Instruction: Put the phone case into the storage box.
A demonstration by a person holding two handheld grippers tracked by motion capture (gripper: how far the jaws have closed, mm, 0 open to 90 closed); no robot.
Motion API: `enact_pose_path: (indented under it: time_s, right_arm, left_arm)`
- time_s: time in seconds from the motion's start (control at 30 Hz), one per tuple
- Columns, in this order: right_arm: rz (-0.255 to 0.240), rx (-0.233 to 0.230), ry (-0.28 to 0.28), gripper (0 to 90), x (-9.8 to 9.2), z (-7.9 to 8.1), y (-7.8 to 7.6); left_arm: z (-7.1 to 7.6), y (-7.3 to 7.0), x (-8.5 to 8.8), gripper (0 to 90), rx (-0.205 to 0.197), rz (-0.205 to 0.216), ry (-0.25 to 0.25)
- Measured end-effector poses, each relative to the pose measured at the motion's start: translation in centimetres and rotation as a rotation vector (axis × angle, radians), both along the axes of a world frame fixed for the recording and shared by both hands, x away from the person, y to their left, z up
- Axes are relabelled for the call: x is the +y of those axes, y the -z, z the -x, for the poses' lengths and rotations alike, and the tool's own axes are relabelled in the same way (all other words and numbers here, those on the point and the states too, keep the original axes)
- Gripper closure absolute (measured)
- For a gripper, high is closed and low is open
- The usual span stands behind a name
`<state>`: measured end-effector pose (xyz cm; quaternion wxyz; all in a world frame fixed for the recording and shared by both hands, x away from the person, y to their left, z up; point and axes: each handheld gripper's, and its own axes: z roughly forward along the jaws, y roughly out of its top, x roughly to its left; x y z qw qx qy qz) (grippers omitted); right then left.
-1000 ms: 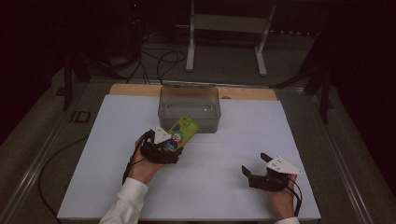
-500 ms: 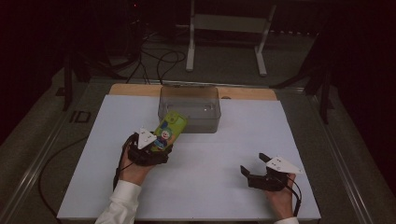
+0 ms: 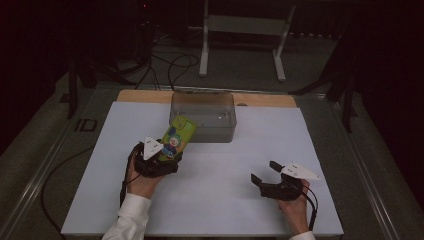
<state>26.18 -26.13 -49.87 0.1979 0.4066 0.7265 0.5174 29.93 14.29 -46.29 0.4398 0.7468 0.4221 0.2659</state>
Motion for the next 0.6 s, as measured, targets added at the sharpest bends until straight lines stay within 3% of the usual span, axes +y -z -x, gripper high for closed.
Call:
enact_pose_path:
  time_s: [0.3,0.43,0.6]
  right_arm:
    - [-0.029,0.005,-0.036,9.6,2.0,-1.1,-1.3]
    - [-0.067,0.019,-0.054,9.6,3.4,-2.0,-2.2]
    - [-0.072,0.02,-0.072,9.7,4.8,-2.6,-3.0]
  left_arm:
    - [0.3,-0.3,0.0,15.5,-0.026,0.018,-0.01]
    - [0.4,-0.3,-0.1,15.5,-0.038,0.025,-0.012]
    - [0.5,-0.3,-0.3,15.5,-0.043,0.028,-0.009]
